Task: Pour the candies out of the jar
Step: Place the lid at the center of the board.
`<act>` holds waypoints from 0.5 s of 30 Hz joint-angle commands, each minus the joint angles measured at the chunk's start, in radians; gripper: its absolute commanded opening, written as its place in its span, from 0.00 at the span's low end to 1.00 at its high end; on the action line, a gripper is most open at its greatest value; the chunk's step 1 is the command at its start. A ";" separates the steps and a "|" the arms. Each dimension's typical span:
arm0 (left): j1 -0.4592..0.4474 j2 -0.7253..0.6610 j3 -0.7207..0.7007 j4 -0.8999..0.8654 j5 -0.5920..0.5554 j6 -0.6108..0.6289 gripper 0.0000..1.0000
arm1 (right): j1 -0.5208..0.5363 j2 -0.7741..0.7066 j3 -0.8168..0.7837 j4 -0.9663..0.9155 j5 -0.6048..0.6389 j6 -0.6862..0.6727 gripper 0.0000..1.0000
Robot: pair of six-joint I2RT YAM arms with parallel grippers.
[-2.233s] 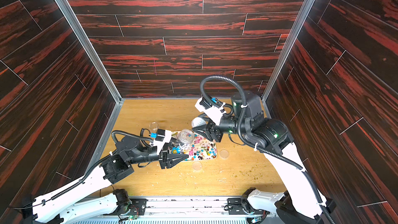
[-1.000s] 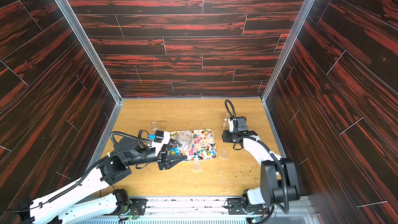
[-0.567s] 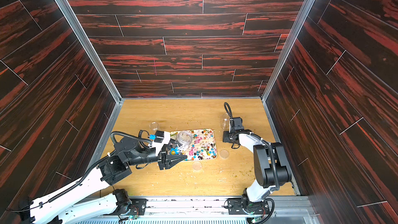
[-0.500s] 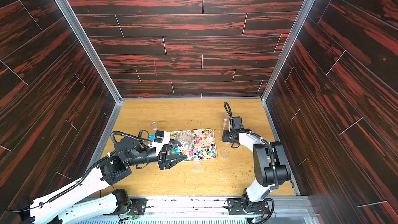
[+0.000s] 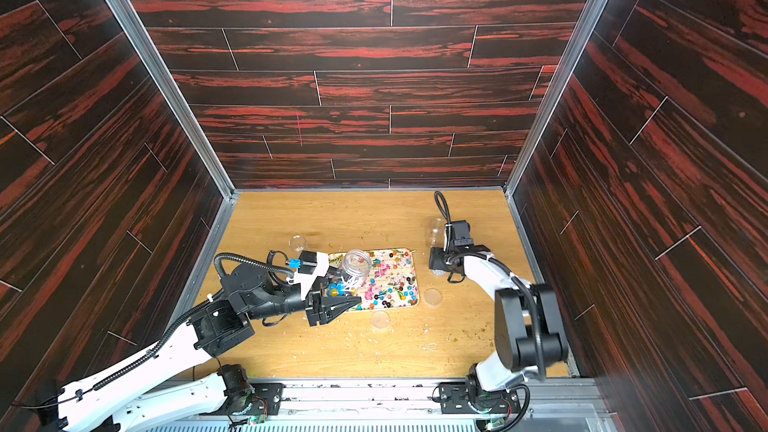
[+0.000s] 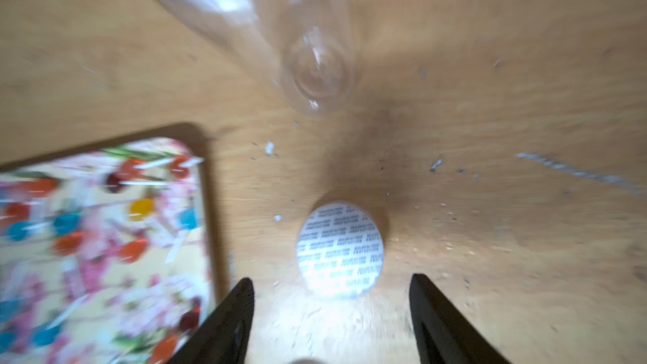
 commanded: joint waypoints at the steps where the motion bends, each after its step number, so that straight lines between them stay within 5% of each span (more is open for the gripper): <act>1: -0.002 -0.007 -0.020 -0.005 -0.036 0.003 0.35 | 0.004 -0.148 0.041 -0.057 -0.042 0.041 0.74; 15: 0.017 0.085 -0.017 -0.163 -0.181 0.053 0.37 | 0.004 -0.508 -0.035 -0.155 -0.124 0.137 0.74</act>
